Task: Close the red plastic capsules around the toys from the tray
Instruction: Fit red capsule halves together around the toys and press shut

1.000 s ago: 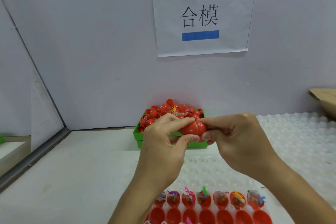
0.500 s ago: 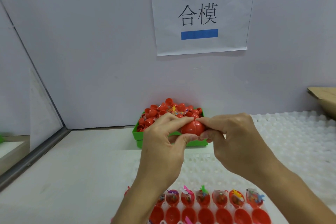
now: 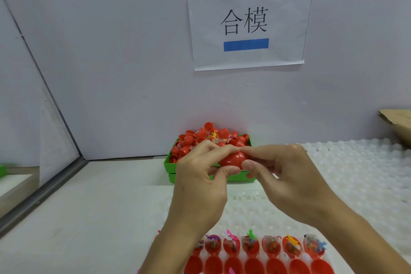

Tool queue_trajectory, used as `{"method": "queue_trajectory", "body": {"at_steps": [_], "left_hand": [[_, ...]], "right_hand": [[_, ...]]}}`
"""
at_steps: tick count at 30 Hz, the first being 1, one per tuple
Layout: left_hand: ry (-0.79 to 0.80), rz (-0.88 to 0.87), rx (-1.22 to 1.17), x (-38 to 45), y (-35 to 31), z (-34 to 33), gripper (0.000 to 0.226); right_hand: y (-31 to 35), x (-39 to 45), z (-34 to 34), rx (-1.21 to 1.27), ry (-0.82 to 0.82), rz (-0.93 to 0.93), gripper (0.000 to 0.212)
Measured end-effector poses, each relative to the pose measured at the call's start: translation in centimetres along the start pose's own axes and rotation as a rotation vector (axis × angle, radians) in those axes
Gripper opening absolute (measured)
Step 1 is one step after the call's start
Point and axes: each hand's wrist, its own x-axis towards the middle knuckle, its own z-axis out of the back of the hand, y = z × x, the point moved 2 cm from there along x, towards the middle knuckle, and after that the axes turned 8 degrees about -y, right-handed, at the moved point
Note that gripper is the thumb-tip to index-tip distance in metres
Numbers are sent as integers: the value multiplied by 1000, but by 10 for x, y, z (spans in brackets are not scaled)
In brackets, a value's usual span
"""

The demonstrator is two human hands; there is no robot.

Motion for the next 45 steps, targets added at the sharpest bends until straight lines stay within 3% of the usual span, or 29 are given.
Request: {"method": "queue_trajectory", "body": {"at_steps": [7,18,36,45], "left_hand": [[-6,-21,-24,-1,-3,-1,30],[0,-3,-25,1,-1,1,39],[-49,-86,22,0,-5,1,45],[-62,41,-41,1,0,1,49]], "right_hand": [[3,4,-1,176,-91,-188,46],[3,3,-5,347,-142,-279,31],[9,2,-6,239,-153,-233,36],[8,1,-10,255,-111,-272,42]]}}
